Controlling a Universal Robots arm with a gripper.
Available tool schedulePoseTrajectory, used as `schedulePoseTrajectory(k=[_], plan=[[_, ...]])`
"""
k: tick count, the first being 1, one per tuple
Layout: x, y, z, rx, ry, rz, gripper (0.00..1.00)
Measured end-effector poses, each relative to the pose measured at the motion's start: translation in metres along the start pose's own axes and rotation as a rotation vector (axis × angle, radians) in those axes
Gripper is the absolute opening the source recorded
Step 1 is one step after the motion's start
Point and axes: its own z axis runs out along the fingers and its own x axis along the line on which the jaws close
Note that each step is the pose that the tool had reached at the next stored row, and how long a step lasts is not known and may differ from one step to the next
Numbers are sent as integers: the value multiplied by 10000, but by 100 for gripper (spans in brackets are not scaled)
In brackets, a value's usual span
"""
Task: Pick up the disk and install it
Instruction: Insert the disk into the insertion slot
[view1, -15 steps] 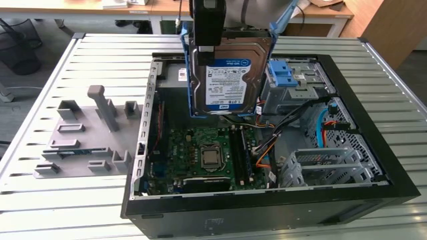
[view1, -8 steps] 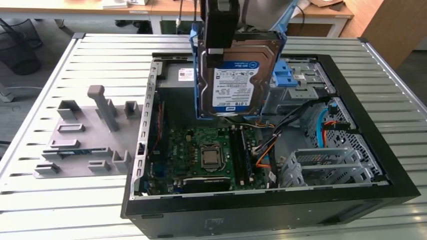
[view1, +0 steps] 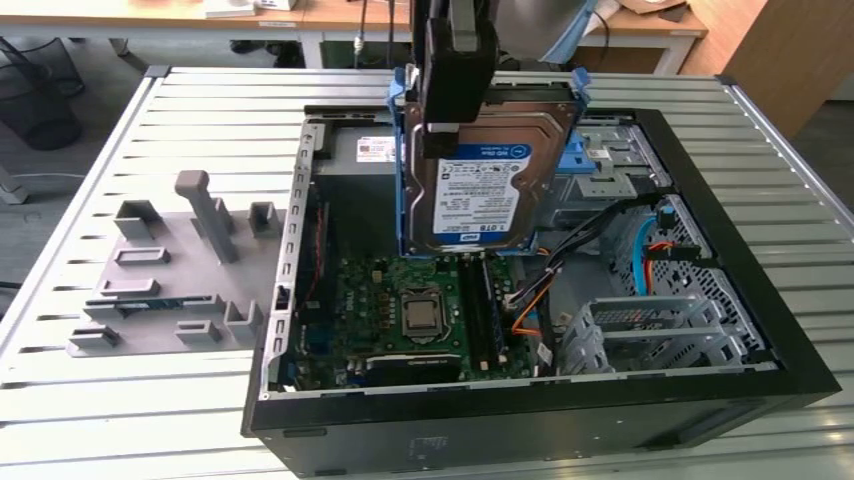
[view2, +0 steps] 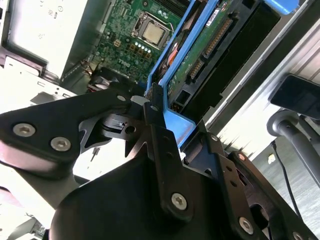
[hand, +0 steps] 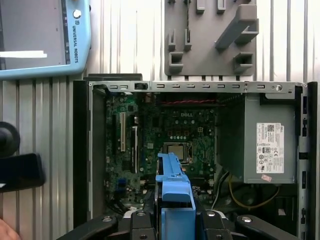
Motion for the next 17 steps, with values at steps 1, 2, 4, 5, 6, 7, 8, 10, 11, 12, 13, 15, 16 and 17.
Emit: schedulePoseTrajectory(k=[1,2,4,5,6,7,8,10,11,12,13,15,16,17], plan=[[18,-8,3,0,-1,0,36],[33,-18,4,0,-1,-1,36],[54,-48,6,0,0,0,36],[59,-72,8,0,-1,0,36],[63,-97,8,-1,0,1,36],[66,-125,10,-3,-1,0,36],[68,-154,10,-5,1,0,36],[70,-211,14,-10,0,-1,36],[71,-237,16,-12,0,-1,36],[71,-254,18,-12,-2,0,36],[71,-258,18,-13,0,-1,36],[71,-258,18,-13,0,1,36],[71,-259,18,-13,0,0,36],[70,-260,18,-13,0,0,36]])
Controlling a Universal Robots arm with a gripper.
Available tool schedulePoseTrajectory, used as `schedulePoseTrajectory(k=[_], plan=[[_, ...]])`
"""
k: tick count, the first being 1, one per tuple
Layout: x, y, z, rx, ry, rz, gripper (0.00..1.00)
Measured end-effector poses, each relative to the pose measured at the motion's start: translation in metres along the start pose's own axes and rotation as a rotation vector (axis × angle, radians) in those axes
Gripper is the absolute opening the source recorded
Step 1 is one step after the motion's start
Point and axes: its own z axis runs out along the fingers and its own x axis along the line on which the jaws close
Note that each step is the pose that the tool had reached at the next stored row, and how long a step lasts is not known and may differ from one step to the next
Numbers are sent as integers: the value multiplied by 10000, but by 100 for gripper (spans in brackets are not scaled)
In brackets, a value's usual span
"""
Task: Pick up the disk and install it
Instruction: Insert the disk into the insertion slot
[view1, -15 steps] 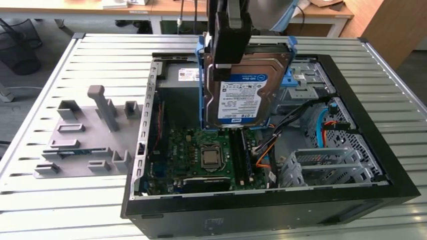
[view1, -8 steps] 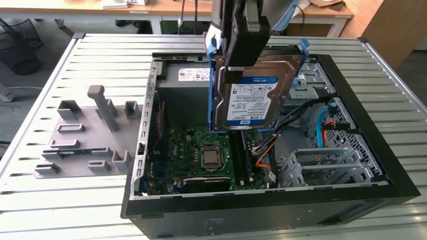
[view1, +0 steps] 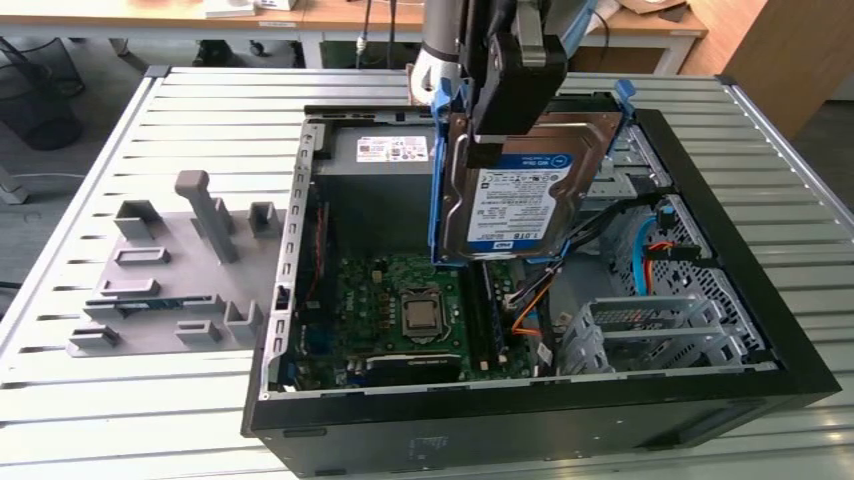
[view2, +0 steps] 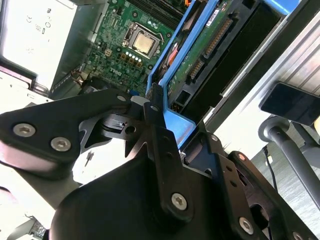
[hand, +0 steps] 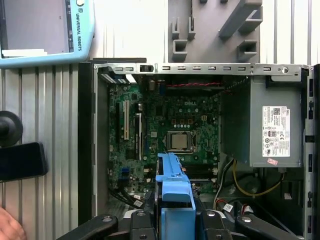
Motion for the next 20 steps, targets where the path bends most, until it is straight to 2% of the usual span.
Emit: schedulePoseTrajectory(k=[13,15,20], plan=[[50,-12,1,0,0,-1,36],[51,-29,2,0,-1,0,36],[49,-122,3,0,0,-1,36]])
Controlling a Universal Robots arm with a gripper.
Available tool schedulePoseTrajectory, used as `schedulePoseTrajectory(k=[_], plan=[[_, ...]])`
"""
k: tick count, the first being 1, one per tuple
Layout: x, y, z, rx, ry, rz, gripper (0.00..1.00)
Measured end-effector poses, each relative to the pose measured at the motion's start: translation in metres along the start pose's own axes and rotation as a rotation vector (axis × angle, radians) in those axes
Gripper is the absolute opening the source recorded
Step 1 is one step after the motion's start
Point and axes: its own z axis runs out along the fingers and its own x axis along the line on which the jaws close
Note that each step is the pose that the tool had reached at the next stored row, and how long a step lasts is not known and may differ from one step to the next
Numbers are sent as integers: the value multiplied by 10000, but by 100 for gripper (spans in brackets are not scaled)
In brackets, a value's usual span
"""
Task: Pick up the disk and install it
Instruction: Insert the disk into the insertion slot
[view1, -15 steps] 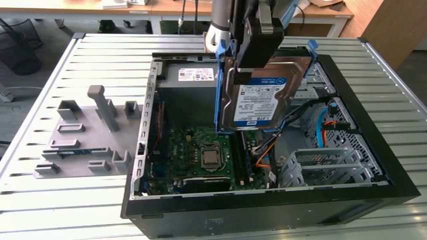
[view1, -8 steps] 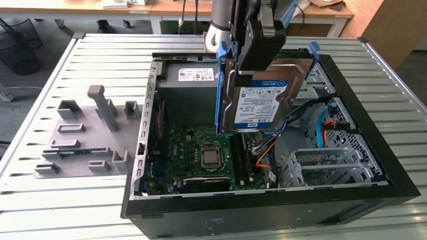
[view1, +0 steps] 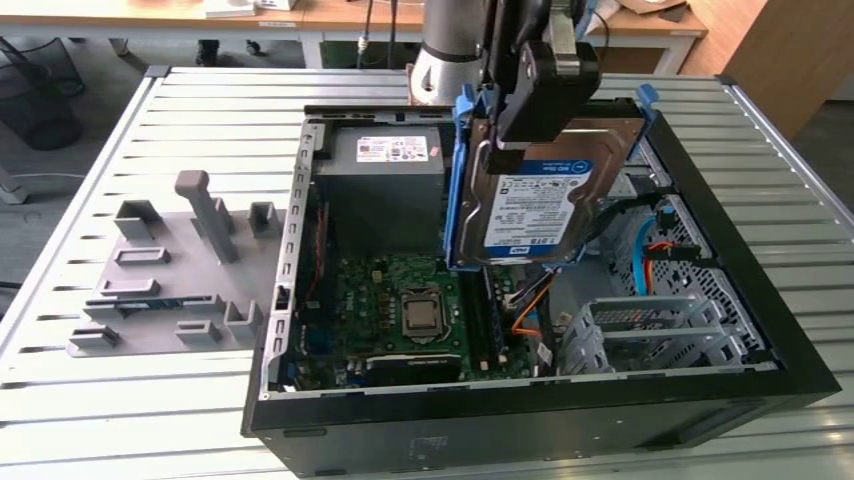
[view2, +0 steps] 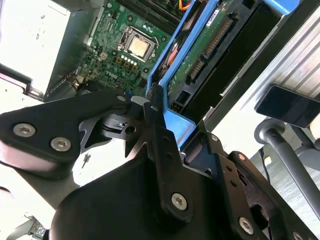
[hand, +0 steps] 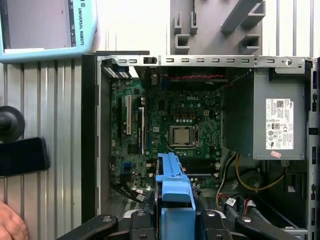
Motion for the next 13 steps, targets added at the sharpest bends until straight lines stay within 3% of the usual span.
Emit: schedulePoseTrajectory(k=[5,9,13], plan=[[0,-97,3,-3,1,0,36],[10,-105,8,-3,2,1,36],[88,-112,18,-3,1,1,36]])
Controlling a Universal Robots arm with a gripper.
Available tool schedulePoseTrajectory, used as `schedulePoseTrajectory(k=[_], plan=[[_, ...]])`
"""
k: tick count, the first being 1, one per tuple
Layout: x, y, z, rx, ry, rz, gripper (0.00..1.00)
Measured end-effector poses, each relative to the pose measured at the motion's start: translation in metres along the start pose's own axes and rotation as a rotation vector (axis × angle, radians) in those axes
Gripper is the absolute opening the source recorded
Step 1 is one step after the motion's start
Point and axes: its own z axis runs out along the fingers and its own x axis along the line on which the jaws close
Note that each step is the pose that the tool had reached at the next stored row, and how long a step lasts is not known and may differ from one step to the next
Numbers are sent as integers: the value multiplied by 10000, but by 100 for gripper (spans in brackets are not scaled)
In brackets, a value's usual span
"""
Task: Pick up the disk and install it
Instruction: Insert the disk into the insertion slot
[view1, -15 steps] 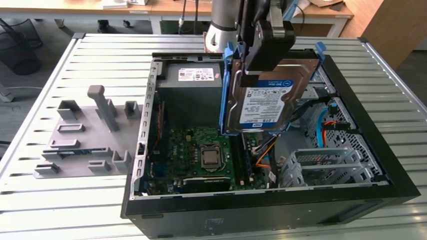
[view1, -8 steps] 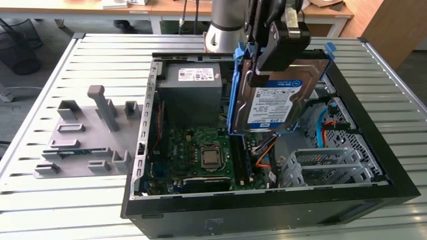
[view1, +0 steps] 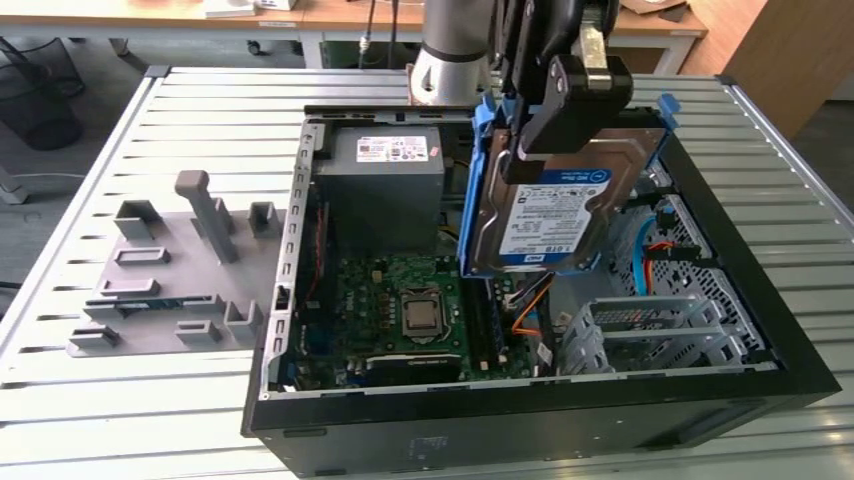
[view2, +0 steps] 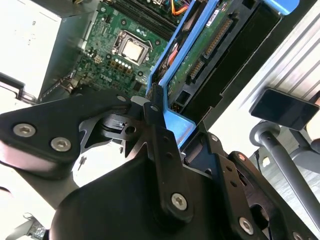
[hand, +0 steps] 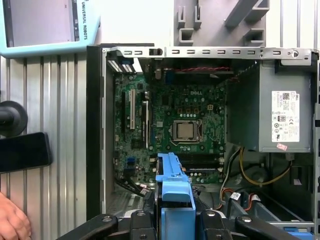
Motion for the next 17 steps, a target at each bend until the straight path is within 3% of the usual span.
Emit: schedulePoseTrajectory(k=[7,17], plan=[[110,-44,21,0,-1,4,36],[118,-313,60,0,4,3,36]])
